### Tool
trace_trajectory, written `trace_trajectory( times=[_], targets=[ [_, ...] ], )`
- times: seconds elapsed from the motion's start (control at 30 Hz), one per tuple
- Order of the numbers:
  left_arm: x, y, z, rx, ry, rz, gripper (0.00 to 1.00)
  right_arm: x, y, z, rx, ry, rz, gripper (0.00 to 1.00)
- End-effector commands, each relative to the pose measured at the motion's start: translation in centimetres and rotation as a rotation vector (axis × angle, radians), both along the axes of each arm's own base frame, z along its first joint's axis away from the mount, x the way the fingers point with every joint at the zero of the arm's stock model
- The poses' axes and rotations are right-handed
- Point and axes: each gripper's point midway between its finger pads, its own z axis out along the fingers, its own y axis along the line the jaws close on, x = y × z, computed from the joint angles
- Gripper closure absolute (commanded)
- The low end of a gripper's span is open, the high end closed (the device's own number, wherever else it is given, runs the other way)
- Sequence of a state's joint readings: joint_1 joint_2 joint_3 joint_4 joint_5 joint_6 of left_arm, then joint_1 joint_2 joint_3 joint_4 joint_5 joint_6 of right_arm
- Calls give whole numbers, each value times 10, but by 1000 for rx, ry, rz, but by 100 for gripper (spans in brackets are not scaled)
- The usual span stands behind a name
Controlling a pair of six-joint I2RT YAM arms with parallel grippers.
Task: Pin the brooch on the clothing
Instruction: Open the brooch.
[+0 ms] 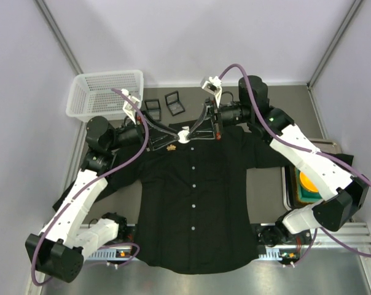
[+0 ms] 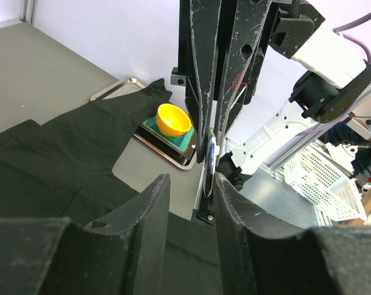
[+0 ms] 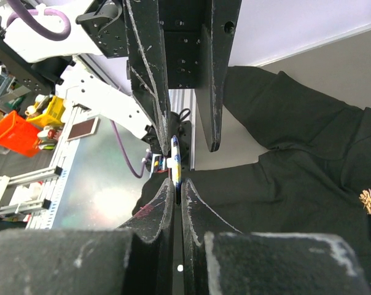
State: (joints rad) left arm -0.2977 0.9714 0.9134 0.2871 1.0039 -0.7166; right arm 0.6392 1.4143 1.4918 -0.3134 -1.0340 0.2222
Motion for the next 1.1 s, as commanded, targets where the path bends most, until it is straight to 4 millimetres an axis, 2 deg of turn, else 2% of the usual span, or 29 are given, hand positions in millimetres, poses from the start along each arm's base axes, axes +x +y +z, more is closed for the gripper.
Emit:
trace_trajectory(
  times=[0.0, 0.07, 0.17, 0.2, 0.3, 0.33, 0.4, 0.5, 0.53, 0.57, 0.7, 0.8, 1.07],
  targets=[
    [0, -2, 4, -21, -34, 3, 61, -9, -4, 18, 46, -54, 12, 100],
    [-1, -3, 4, -21, -33, -8, 61, -10, -3, 19, 48, -60, 17, 100],
    [-1, -5, 3, -20, -28, -17, 67, -9, -1, 18, 46, -55, 21, 100],
    [-1, -5, 2, -19, -27, -17, 76, -10, 0, 19, 48, -58, 24, 100],
    [2, -7, 2, -27, -19, -16, 91, -9, 1, 19, 47, -53, 26, 100],
    [3, -8, 2, -32, -14, -16, 100, -9, 1, 19, 47, -52, 24, 100],
    [4, -8, 1, -32, 1, -10, 100, -7, 2, 18, 43, -47, 21, 100],
    [11, -6, -4, -25, 22, 33, 100, -5, 3, 15, 38, -40, 15, 77],
    [14, -5, -3, -30, 23, 56, 100, -5, 3, 14, 38, -40, 15, 66],
    [15, -5, -5, -32, 30, 65, 100, -5, 3, 14, 37, -40, 15, 63],
    [19, -4, -9, -34, 48, 90, 100, -4, 4, 11, 32, -31, 19, 64],
    [19, -4, -9, -36, 49, 89, 100, -3, 5, 10, 30, -28, 19, 78],
    [12, -4, -7, -35, 22, 63, 100, 1, 9, 7, 28, -1, 17, 84]
  ],
)
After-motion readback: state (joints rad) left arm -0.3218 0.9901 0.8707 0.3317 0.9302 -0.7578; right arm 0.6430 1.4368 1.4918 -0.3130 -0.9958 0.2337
